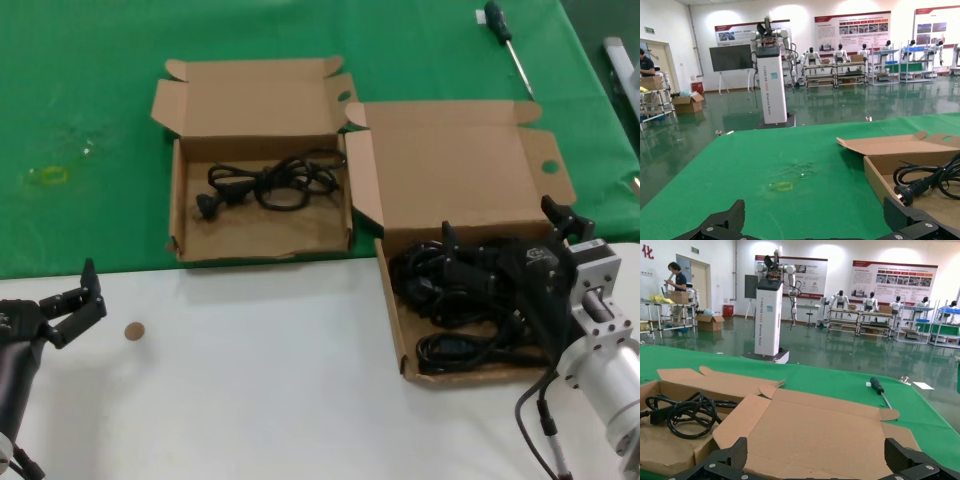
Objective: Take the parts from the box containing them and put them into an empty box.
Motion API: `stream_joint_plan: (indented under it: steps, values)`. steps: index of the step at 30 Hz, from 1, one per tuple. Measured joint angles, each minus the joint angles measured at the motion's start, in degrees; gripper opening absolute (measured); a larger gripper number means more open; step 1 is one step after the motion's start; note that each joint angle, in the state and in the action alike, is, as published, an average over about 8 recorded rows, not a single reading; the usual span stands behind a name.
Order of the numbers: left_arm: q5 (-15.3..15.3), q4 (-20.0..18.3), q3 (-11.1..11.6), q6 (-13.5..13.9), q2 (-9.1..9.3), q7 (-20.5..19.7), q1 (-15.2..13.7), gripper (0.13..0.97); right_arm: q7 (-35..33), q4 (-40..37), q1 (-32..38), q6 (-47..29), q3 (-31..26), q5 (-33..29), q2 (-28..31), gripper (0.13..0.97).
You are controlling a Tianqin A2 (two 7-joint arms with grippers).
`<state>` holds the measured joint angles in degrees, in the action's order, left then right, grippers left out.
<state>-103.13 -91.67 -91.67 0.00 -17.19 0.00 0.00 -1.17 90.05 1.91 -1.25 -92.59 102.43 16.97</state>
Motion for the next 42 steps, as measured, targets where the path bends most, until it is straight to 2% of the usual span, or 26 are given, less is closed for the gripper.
stream_joint_plan:
  steps: [42]
  values:
    - [0.0,0.0,0.0,0.0,0.0,0.0,0.0,0.966,0.0,0.0,0.0,0.0,0.0,0.0,0.0,0.966]
